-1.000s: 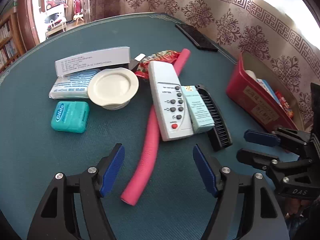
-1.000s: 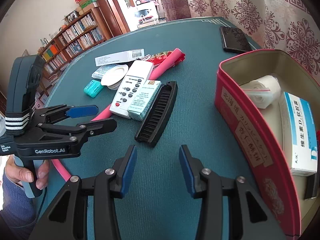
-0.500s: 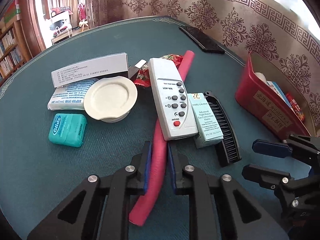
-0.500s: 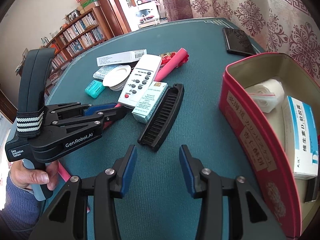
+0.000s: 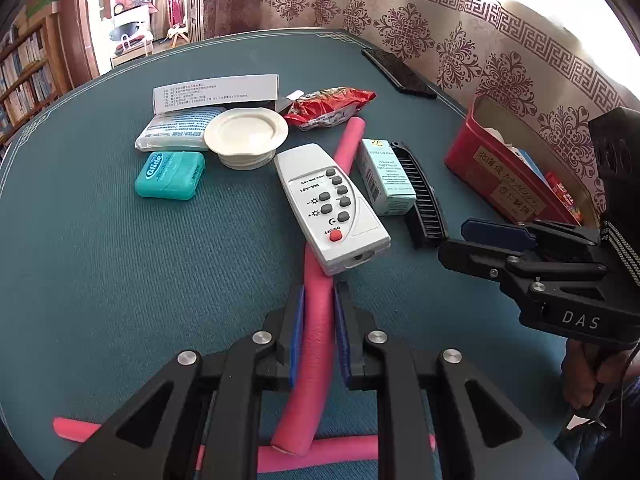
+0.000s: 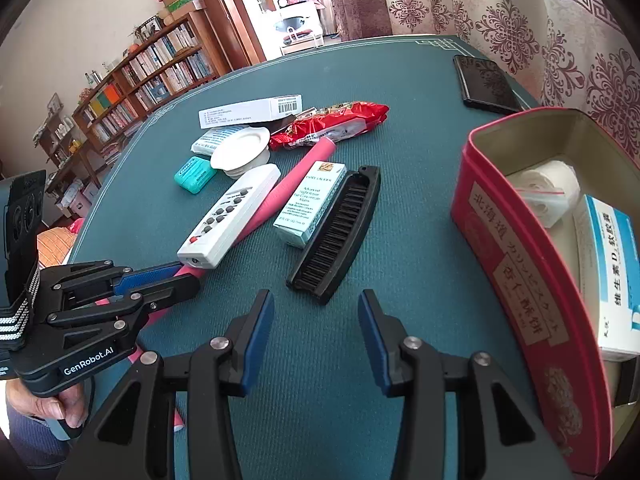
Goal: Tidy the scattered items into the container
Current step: 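Grasp the pink foam tube with the left tool while the right tool grasps the black comb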
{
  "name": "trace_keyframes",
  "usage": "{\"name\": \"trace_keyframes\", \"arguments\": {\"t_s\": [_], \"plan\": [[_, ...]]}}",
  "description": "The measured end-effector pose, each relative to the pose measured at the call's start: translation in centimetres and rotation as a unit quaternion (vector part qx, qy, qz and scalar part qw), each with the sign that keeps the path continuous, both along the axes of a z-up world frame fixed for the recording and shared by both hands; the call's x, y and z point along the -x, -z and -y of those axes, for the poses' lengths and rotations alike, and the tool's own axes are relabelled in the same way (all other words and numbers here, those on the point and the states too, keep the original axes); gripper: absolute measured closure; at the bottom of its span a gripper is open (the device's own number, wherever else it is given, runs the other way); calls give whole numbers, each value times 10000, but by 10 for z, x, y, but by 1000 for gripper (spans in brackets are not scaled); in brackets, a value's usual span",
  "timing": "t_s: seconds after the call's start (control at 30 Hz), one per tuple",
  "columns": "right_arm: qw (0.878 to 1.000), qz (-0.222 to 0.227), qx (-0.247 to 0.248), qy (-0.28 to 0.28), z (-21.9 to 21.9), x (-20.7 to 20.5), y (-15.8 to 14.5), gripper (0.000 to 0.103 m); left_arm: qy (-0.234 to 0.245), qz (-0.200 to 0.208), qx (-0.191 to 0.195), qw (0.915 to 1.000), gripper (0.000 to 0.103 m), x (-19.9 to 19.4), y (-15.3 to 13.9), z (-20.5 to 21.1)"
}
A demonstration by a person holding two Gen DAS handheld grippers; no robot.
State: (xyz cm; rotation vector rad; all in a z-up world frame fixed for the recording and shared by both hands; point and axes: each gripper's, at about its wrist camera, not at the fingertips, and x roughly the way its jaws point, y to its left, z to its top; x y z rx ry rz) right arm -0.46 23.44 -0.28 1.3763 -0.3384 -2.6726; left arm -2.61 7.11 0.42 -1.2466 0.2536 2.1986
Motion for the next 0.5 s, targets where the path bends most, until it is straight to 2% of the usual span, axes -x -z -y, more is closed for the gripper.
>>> {"name": "trace_keyframes", "arguments": {"t_s": [0.1, 0.23, 0.4, 0.5], "plan": [[10000, -4, -2, 9, 1, 1, -1, 55, -46, -39, 214, 9998, 86, 4, 7, -7], [10000, 1, -3, 63, 0, 2, -1, 55, -48, -215, 275, 9994, 81, 9, 6, -20], [9999, 32, 25, 137, -3, 4, -1, 55, -101, -168, -30, 9998, 81, 23, 7, -28], [9999, 28, 12, 165, -4, 6, -1, 55, -278, 23, -351, 9990, 87, 29, 4, -19]]}}
